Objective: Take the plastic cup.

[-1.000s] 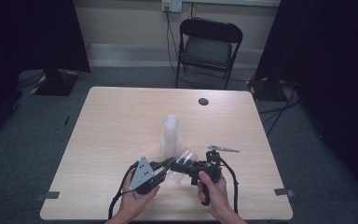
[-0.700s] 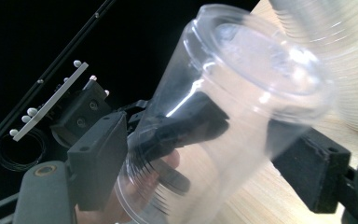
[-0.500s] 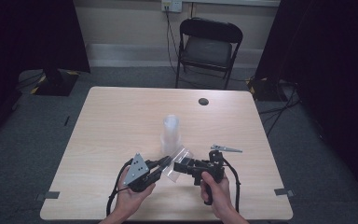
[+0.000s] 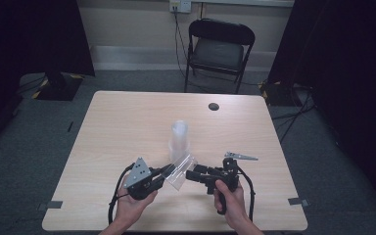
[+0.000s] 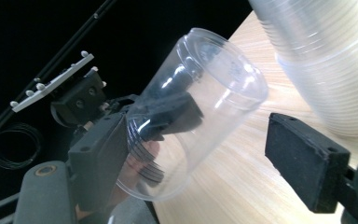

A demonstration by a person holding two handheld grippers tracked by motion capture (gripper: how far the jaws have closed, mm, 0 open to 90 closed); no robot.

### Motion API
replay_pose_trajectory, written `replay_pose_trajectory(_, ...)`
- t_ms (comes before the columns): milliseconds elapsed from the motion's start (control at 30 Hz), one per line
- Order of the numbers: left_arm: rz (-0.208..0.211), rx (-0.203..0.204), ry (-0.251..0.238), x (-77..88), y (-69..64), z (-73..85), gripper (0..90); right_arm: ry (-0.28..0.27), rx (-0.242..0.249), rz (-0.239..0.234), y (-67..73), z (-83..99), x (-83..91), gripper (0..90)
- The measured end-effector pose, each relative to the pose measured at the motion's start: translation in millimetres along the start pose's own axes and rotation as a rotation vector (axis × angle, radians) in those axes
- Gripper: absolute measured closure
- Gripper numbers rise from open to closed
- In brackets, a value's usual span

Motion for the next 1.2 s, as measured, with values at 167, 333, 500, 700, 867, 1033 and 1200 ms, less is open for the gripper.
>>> replay_pose_trajectory(167, -0.013, 0.046, 0.031, 2.2, 2.5, 3.9, 87.8, -0.003, 0.015, 0.033, -7.0, -1.6, 1.3, 21.6)
replay_pose_trajectory(333, -0.004, 0.051, 0.06, 1.8, 1.9, 6.9, 88.3, -0.004, 0.055, 0.066, -11.8, -3.3, 3.9, 23.5)
replay_pose_trajectory(500, 0.042, 0.102, 0.113, -0.7, -0.6, 11.6, 88.6, -0.005, 0.122, 0.106, -17.3, -5.6, 5.7, 23.4)
replay_pose_trajectory(700, 0.07, 0.144, 0.161, 0.7, -2.5, 15.2, 88.9, 0.023, 0.208, 0.148, -20.4, 0.9, 7.7, 22.2)
replay_pose_trajectory(867, 0.089, 0.151, 0.201, 2.1, -3.5, 17.0, 88.3, 0.02, 0.303, 0.177, -17.7, 3.7, 11.2, 20.1)
replay_pose_trajectory(1033, 0.104, 0.151, 0.258, 4.6, -3.0, 21.2, 88.4, -0.007, 0.385, 0.254, -24.7, 0.2, 18.6, 20.0)
replay_pose_trajectory(1200, 0.106, 0.141, 0.276, 4.1, -3.1, 23.5, 88.3, 0.009, 0.428, 0.277, -29.4, 1.7, 20.8, 19.9)
Point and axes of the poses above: each handheld gripper's, and its own axes: x roughly backward along the jaws, z roughly out of its underside, y roughly to its left, the point moved 9 cm from there along -x, roughly forward along the jaws, and after that the axes turned 12 degrees about z, right-handed, at the moved point
